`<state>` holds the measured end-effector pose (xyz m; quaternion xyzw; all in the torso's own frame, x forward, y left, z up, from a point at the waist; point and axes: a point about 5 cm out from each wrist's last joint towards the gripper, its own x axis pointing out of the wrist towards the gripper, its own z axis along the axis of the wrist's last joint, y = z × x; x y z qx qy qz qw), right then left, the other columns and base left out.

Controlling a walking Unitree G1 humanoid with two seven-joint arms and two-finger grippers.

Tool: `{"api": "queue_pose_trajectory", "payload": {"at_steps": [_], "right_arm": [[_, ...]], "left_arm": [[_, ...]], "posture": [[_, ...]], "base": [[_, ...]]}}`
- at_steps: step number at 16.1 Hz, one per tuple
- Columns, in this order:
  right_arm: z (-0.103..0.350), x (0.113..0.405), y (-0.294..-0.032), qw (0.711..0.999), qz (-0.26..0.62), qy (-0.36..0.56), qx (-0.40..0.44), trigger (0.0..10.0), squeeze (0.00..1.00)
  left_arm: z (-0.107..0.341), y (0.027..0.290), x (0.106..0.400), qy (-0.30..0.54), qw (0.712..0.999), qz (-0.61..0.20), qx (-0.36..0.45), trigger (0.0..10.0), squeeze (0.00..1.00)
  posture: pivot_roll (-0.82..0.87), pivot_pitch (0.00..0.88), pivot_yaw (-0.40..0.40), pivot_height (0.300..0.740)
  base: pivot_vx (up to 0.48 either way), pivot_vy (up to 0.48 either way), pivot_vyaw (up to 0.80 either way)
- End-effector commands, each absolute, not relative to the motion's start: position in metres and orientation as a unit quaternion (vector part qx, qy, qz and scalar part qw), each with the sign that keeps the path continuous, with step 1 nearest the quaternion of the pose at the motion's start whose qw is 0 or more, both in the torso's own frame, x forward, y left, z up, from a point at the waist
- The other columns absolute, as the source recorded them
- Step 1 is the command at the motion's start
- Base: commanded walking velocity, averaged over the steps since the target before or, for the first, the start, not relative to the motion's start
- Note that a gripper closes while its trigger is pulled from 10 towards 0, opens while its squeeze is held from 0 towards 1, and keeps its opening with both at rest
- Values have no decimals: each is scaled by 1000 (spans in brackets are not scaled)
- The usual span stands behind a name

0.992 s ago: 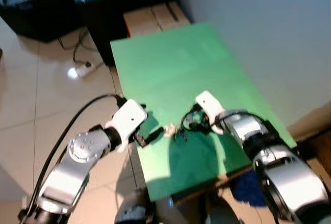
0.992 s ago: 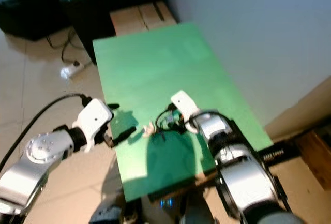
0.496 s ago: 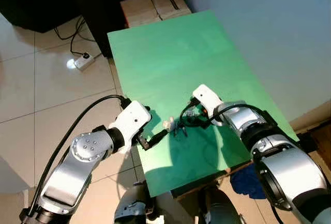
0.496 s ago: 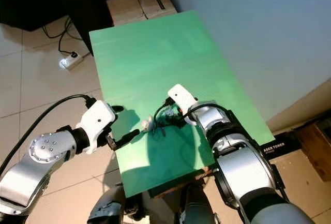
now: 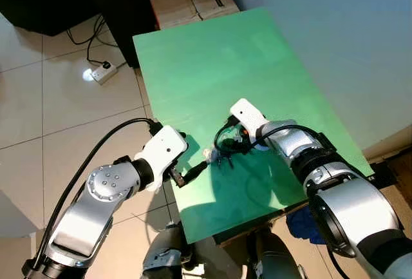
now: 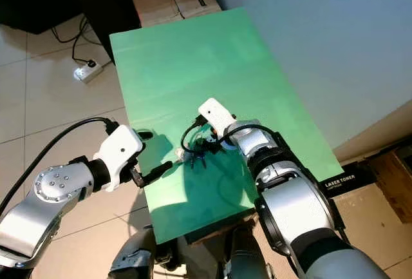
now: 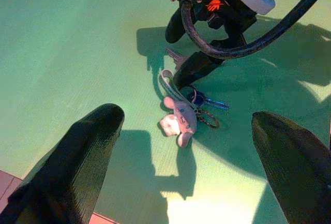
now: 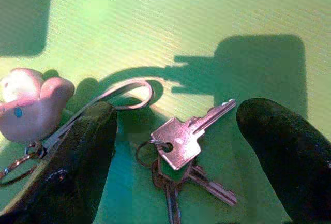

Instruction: Hang keys on a hook

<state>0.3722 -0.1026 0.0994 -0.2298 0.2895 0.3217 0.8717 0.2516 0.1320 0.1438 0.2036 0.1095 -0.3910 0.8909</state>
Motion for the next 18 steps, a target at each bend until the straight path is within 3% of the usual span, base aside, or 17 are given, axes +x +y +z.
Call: {"api": "queue_pose_trajectory", "payload": {"at_steps": [1, 13, 14, 18], "right_arm": [[98, 372, -100, 867, 323, 292, -242, 10000, 0], [93, 370, -105, 845, 314, 308, -305, 10000, 0], [93, 371, -105, 847, 310, 304, -307, 9098, 0], [97, 373, -103, 856, 307, 288, -299, 9882, 0]], "left_arm": [[147, 131, 248, 106, 888, -395, 208, 10000, 0], [146, 128, 249, 106, 889, -395, 205, 10000, 0], [146, 128, 249, 106, 889, -395, 205, 10000, 0], [146, 128, 249, 105, 889, -395, 205, 10000, 0]], "posture": [[-28, 314, 57, 718], [-33, 317, 52, 718], [-34, 317, 52, 718], [-33, 318, 51, 718]], "base": [[0, 0, 0], [0, 0, 0], [0, 0, 0], [0, 0, 0]]}}
